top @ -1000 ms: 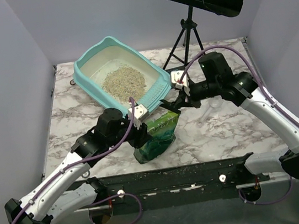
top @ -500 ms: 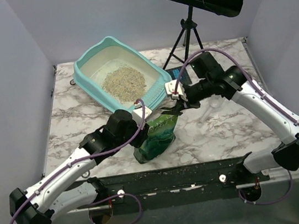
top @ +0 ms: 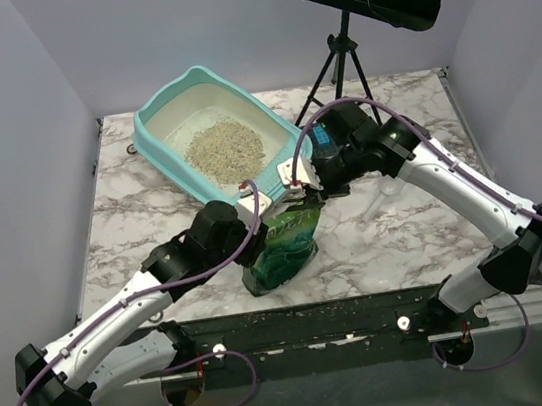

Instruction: Fill the litter box with clean litter

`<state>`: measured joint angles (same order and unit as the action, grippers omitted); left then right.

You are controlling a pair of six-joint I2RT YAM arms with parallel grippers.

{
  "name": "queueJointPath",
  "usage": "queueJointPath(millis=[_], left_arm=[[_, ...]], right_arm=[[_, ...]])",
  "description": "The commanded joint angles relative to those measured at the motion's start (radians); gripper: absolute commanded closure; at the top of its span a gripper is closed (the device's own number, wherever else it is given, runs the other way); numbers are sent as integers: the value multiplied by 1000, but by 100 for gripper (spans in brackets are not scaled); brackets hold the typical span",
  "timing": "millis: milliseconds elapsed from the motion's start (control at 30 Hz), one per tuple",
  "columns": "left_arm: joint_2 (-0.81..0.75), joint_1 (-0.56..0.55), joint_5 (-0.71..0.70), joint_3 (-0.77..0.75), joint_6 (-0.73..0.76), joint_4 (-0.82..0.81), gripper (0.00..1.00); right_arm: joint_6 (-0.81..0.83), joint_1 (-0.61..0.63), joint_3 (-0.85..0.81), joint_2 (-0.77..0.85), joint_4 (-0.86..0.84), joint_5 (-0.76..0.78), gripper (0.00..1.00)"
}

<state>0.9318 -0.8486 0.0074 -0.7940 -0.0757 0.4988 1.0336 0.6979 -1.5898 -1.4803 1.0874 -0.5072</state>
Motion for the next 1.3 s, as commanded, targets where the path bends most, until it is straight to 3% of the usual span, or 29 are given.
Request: queueJointPath(millis=[0,1267], left_arm=[[-30,-4,-18,21,-9,-22,51],[-100,9,-63,42,-27,-39,51]], right_arm=[[32,46,-61,-46,57,88,100],[62,149,63,-140,40,124,100]])
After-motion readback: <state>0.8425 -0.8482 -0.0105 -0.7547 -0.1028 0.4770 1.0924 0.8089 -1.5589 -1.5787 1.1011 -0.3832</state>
